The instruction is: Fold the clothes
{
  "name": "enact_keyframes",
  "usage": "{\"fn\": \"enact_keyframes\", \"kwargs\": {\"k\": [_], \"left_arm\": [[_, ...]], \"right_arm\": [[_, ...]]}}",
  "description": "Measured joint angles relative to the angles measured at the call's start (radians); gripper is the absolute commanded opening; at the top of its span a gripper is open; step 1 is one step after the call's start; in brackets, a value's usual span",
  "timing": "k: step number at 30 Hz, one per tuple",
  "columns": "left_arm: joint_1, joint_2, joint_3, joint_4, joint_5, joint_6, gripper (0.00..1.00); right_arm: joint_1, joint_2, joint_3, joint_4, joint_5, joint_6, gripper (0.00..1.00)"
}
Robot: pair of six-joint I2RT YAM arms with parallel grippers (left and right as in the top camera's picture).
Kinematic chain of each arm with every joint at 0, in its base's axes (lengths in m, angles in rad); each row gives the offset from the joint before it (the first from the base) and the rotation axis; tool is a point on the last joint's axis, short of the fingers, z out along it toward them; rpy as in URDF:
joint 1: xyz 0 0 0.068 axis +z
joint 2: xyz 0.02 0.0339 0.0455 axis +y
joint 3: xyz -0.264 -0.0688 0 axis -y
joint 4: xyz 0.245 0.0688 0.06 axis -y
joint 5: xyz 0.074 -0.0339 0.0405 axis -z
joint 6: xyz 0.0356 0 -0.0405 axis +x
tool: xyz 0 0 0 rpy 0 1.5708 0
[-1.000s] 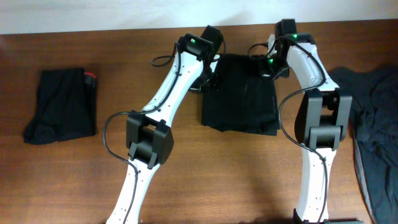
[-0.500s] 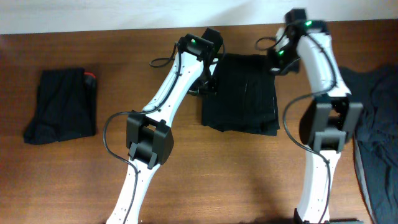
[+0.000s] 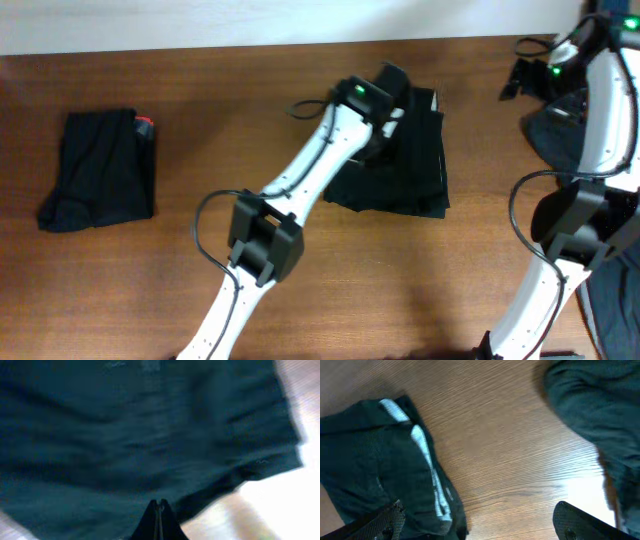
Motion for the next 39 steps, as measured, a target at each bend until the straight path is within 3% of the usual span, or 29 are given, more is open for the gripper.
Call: {"fn": "enact_keyframes", "kwargs": {"k": [8, 24, 33, 39], "left_arm": [[-0.076, 0.0, 0.0, 0.128, 0.032, -0.068, 0.0], [-0.143, 0.06, 0.002, 0.274, 0.036, -0.093, 0.0], [-0.143, 0.138, 0.002, 0.26, 0.036, -0.093, 0.0], [-0.138, 0.16, 0.021, 0.089, 0.014, -0.09, 0.0]], "right_arm": [[-0.036, 0.0, 0.0, 0.0, 0.0, 0.0, 0.99], [-0.037, 0.0, 0.0, 0.0, 0.0, 0.0, 0.99], [-0.037, 0.0, 0.0, 0.0, 0.0, 0.0, 0.99], [-0.037, 0.0, 0.0, 0.0, 0.0, 0.0, 0.99]]}}
